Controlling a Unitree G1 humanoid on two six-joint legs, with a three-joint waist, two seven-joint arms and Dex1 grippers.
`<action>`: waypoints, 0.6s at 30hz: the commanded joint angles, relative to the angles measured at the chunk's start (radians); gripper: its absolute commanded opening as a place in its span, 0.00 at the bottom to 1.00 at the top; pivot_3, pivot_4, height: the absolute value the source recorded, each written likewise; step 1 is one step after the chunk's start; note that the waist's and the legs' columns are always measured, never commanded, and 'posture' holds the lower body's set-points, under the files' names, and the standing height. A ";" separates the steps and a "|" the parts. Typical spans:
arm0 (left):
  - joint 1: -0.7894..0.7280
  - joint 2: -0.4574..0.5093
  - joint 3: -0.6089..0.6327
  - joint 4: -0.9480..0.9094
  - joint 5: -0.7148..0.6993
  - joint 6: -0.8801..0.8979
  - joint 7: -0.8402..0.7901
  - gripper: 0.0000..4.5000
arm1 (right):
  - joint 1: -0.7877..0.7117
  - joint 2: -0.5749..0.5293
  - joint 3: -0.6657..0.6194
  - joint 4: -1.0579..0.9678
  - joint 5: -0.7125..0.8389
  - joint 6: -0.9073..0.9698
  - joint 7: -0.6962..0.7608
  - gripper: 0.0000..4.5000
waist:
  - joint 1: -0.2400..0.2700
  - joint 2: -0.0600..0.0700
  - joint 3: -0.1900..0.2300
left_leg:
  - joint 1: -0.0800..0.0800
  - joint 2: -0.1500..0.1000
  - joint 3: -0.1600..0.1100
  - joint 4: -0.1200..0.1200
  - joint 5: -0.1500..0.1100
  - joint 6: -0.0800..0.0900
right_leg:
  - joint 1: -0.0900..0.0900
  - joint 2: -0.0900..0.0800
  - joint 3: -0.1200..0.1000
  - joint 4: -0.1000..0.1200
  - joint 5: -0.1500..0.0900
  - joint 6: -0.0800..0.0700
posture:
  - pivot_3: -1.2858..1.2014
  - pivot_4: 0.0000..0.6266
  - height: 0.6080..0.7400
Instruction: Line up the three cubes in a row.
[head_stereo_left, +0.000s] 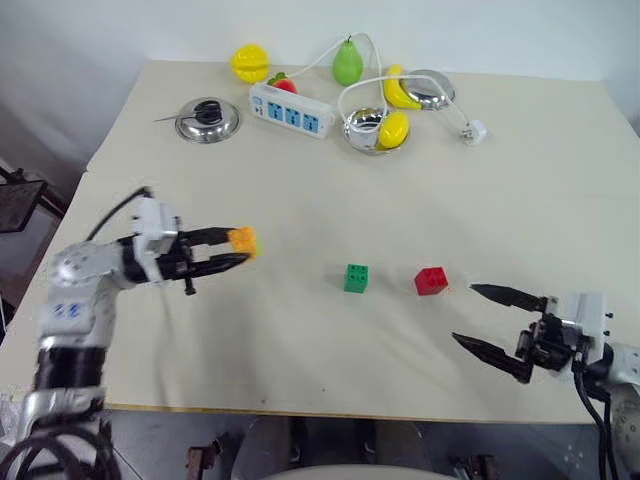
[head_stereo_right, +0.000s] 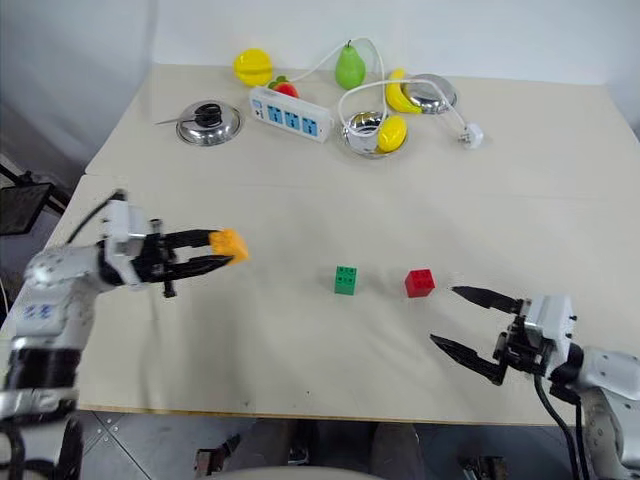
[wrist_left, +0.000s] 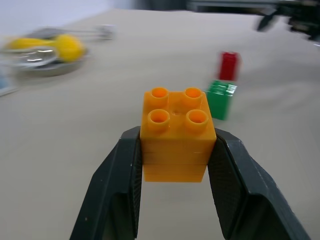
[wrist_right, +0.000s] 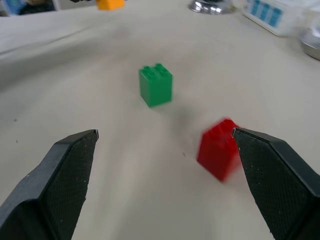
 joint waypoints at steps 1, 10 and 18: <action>-0.100 -0.050 -0.109 0.178 0.097 -0.144 -0.121 0.33 | 0.046 0.020 -0.040 -0.087 0.023 -0.017 -0.036 1.00 | -0.005 0.000 0.000 | 0.000 0.000 0.000 0.000 0.000 0.000 | 0.000 0.000 0.000 0.000 0.000 0.000 | 0.52 0.24 1.00; -0.312 -0.132 -0.176 0.599 0.224 -0.364 -0.200 0.33 | 0.137 0.047 -0.064 -0.183 0.033 -0.012 -0.095 1.00 | -0.012 -0.001 0.001 | -0.001 0.002 0.001 0.000 0.000 0.000 | -0.001 0.001 0.001 0.000 0.000 0.000 | 0.52 0.24 1.00; -0.324 -0.132 -0.166 0.682 0.228 -0.408 -0.225 0.33 | 0.172 0.047 -0.101 -0.135 0.046 -0.043 -0.066 1.00 | -0.004 -0.002 0.001 | -0.001 0.002 0.000 0.000 0.000 0.001 | -0.001 0.000 0.001 0.000 0.000 0.000 | 0.52 0.24 1.00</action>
